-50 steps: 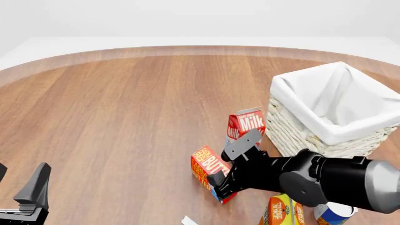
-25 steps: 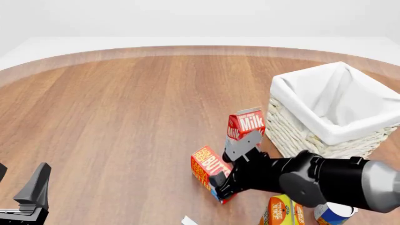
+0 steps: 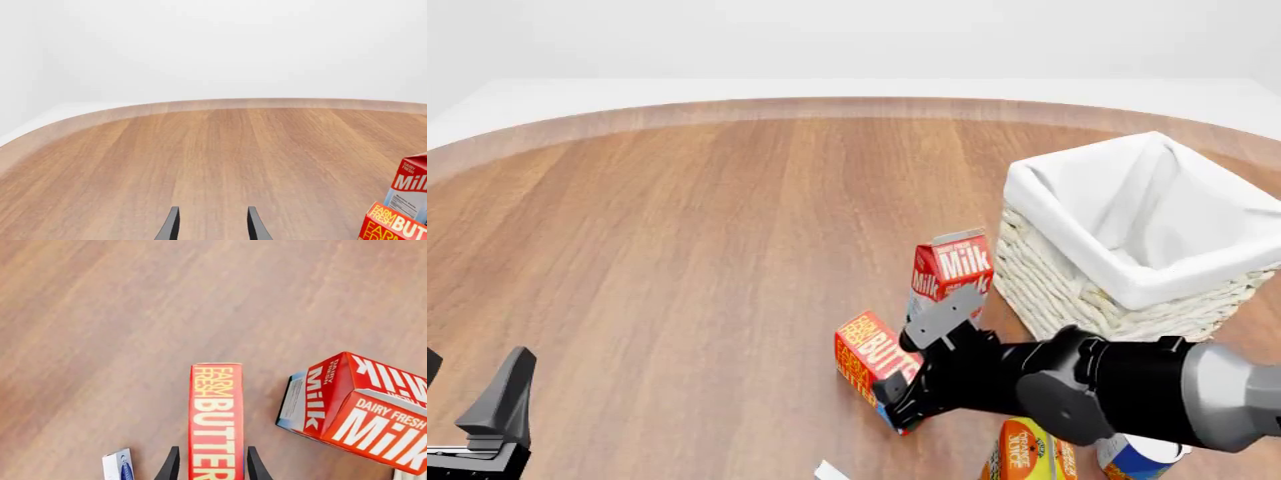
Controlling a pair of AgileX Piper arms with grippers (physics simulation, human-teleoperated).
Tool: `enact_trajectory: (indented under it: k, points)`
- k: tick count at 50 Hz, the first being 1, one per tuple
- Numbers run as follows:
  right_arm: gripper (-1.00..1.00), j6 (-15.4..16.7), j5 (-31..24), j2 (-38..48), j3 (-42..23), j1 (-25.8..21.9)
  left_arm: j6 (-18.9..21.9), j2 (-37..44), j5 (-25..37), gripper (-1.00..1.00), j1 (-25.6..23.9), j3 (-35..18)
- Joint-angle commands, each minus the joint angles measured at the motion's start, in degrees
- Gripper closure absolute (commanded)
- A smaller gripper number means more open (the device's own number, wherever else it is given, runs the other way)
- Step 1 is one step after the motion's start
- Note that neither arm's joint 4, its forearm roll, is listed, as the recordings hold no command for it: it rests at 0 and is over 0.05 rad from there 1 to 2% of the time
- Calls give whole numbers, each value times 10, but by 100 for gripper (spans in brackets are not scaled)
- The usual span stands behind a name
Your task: Pick up the cream cheese box and the butter, and put them in the basket.
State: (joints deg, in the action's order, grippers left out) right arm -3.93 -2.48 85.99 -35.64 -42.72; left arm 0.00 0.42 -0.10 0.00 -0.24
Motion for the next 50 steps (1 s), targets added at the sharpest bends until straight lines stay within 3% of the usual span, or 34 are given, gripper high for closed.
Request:
enact_trajectory:
  k: [1, 26, 27, 50]
  points:
    - [-100, -5, 7, 11, 1, -5, 0, 0, 0, -100, 0, 0]
    - [-100, -12, 26, 32, 1, -6, 0, 0, 0, -100, 0, 0]
    - [100, -13, 25, 31, 1, -8, 0, 0, 0, -100, 0, 0]
    - [100, -9, -16, -12, -20, -20, 0, 0, 0, -100, 0, 0]
